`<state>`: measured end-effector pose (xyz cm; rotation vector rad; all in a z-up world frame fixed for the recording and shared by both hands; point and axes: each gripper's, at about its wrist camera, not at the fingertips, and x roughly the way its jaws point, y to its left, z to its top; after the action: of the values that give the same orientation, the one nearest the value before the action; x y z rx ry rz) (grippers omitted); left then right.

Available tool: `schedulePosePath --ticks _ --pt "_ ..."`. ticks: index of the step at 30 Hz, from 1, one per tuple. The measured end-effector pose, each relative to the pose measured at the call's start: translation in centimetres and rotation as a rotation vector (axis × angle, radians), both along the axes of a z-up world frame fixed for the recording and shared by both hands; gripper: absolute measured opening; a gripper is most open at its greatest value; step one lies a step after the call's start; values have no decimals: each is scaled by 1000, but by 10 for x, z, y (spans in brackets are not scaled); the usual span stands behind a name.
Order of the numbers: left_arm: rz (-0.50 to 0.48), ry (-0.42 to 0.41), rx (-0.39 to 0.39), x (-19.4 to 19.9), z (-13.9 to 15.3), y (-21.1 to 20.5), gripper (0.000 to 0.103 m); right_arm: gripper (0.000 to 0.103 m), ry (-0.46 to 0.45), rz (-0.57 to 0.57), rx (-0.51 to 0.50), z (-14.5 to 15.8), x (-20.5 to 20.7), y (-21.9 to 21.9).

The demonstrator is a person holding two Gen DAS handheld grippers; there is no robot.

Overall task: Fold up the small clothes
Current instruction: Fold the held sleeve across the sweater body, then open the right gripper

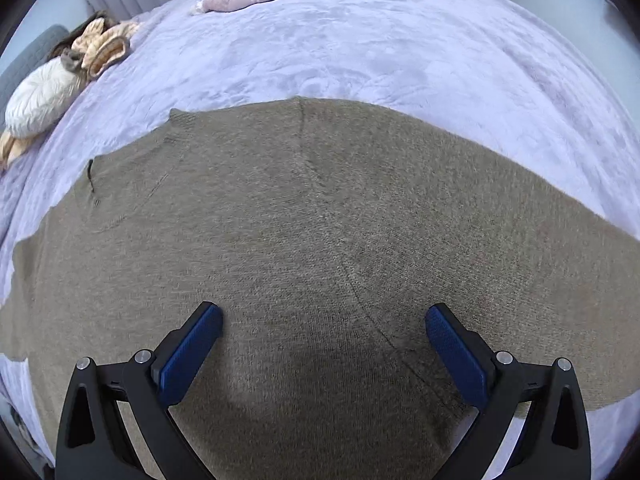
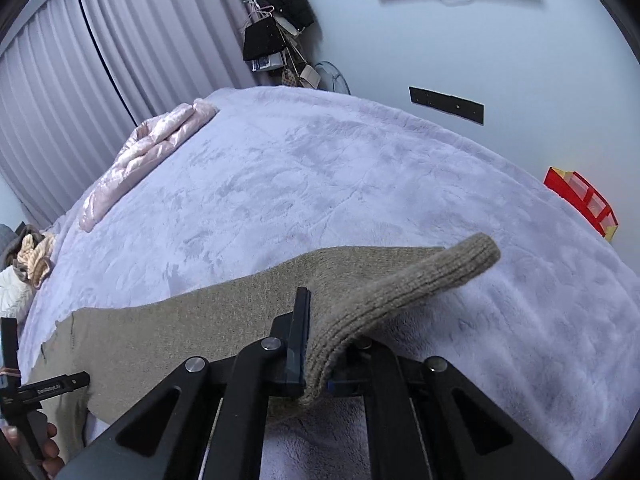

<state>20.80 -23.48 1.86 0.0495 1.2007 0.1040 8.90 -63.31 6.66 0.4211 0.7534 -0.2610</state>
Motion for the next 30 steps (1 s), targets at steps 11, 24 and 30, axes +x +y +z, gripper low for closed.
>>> schedulePosePath --ticks 11,24,30 --pt "-2 -24 -54 -12 14 17 103 6 -44 13 -9 24 -4 11" --pt "127 -36 -146 -63 21 123 103 6 -180 249 -182 122 8 168" --pt "177 -54 -161 -85 28 173 103 6 -209 358 -211 141 13 252"
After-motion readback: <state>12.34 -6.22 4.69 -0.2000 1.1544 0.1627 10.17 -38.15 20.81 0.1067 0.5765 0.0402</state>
